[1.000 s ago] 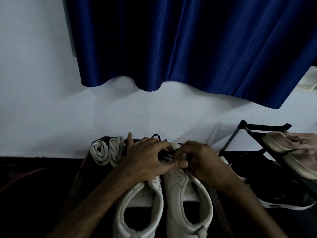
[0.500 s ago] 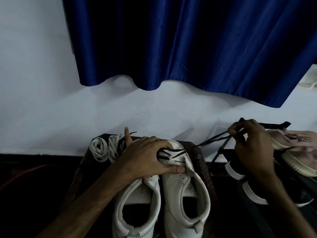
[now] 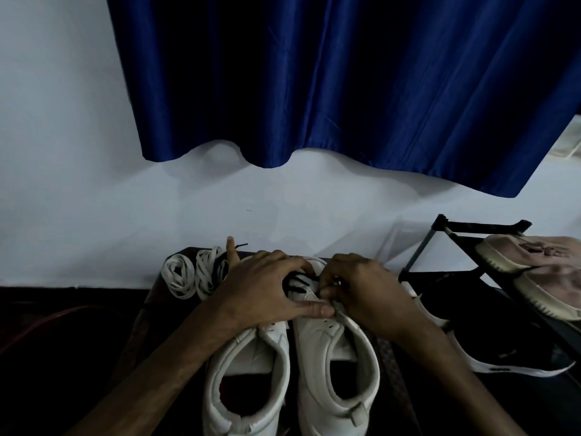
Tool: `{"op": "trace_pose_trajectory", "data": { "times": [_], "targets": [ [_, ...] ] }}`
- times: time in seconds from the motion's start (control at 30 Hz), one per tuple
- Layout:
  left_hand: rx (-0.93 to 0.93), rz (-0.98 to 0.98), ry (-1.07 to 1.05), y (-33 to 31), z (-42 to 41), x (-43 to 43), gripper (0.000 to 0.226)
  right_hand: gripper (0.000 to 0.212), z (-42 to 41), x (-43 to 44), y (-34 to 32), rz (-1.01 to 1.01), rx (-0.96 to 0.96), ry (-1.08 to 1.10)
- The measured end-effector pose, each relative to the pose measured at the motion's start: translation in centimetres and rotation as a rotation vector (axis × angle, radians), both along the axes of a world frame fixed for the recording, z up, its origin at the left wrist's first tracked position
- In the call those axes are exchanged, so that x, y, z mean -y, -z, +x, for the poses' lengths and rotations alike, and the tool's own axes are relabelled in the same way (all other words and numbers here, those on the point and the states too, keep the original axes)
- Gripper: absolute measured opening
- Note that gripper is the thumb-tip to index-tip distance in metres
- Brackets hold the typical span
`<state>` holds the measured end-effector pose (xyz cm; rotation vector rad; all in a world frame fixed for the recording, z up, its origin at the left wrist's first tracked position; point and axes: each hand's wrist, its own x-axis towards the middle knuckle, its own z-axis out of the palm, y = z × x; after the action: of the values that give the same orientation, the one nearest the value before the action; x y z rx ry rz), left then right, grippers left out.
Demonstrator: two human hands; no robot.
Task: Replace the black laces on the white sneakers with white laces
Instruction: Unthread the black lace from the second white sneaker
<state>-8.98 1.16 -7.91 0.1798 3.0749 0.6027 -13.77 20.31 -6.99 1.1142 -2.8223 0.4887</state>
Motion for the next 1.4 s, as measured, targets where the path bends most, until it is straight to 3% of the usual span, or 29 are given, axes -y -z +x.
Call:
{"op": "trace_pose_trajectory", "data": {
  "times": [0.1,0.27,0.33,0.47,0.6,0.73,0.83,1.07,1.2,1.3,1.4],
  "targets": [
    [0.013,-0.018,-0.006,-0.1,0.0,-0.2,0.089,0.015,0.2,-0.8,0.0,-0.117,-0.089,0.099],
    [0.014,-0.03,-0.008,-0.2,0.2,-0.3,0.083,0.023,-2.0,-7.0,-3.1,-0.391,-0.257,0.51],
    [0.011,-0.025,-0.009,-0.1,0.4,-0.3,0.082,0.019,-2.2,-8.6,-4.1,-0.45,-0.278,0.556],
    [0.006,0.003,-0.031,-0.2,0.4,0.0,0.083,0.02,-0.9,-4.8,-3.8,-0.383,-0.056,0.222],
    [0.027,-0.011,-0.021,-0.1,0.3,-0.1,0.091,0.018,-0.6,-0.9,-1.7,-0.123,0.112,-0.09],
    [0.037,-0.002,-0.018,-0.2,0.4,-0.2,0.093,0.011,-0.5,0.5,0.3,-0.075,0.171,-0.037],
    [0.048,-0.017,-0.018,-0.3,0.3,-0.2,0.093,0.013,-0.3,0.3,0.7,-0.074,0.037,-0.015],
    [0.031,-0.003,-0.02,0.0,0.6,-0.2,0.083,0.024,-2.5,-7.3,-1.1,-0.262,-0.141,0.426],
    [0.025,0.011,-0.028,-0.3,0.3,0.0,0.092,0.018,-1.3,-4.0,-1.1,-0.288,0.002,0.185],
    [0.042,0.007,-0.026,-0.5,0.2,-0.2,0.096,0.017,-0.5,-0.4,-0.7,-0.131,0.102,-0.044],
    [0.057,0.008,-0.013,-0.3,0.4,-0.3,0.101,0.009,-0.2,1.1,0.0,-0.033,0.075,-0.014]
  ]
}}
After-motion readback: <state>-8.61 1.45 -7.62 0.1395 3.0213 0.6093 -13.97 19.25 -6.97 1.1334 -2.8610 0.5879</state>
